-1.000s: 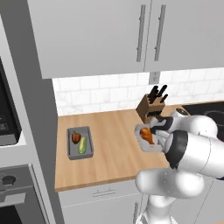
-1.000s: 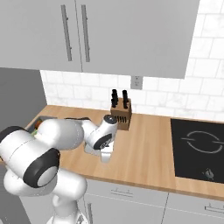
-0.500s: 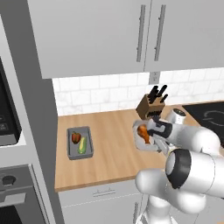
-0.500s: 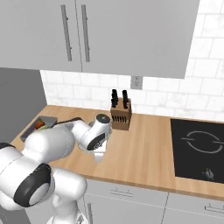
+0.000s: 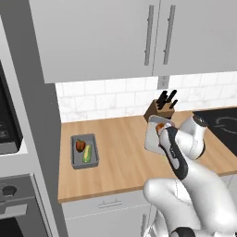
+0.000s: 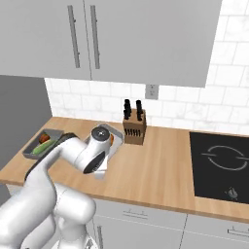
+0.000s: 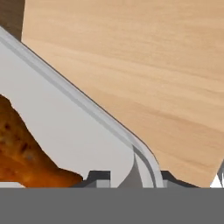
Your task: Take the meat container that has the chicken drumstick and place it on the second highest rack of the freezer. Then take the vegetable container that has the corn and bell pepper and place it on the highest rack of the freezer.
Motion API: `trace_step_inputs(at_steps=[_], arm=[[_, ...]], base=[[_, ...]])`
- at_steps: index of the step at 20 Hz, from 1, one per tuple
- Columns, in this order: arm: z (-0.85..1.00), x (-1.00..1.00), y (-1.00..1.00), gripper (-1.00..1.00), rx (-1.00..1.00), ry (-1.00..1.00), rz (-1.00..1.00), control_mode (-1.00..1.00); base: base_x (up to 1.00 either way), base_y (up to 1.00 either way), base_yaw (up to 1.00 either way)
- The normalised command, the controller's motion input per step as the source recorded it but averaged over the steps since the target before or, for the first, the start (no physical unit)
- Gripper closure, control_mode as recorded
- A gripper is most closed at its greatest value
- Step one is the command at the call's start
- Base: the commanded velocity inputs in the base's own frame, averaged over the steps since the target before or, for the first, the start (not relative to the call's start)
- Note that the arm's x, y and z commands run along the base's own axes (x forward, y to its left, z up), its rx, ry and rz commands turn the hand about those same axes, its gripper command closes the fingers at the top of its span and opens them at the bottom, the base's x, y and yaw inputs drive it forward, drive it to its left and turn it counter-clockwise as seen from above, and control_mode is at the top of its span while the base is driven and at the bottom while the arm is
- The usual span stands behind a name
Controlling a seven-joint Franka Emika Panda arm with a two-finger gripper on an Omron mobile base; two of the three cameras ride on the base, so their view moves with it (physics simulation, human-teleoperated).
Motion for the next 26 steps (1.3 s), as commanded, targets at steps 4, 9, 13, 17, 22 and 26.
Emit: trace_step_inputs(at_steps=[4,9,13,17,22,26], arm=[[0.74,-0.49,0.12,1.00,-0.04,-0.10,0.02,-1.00],[0.64,-0.45,0.32,1.00,-0.08,-0.01,0.06,-1.00],[0.66,-0.61,0.19,1.00,-0.09,0.00,0.08,-1.00],[0.66,-0.64,0.17,1.00,-0.07,0.00,0.07,-1.00],[0.32,-0.28,0.24,1.00,-0.05,0.00,0.07,-1.00],[-0.07,0.04,0.08,1.00,0.00,0.01,0.07,-1.00]], base=[[0.00,0.00,0.00],[0.00,0.00,0.00],[0.00,0.00,0.00],[0.00,0.00,0.00],[0.00,0.00,0.00],[0.00,0.00,0.00]])
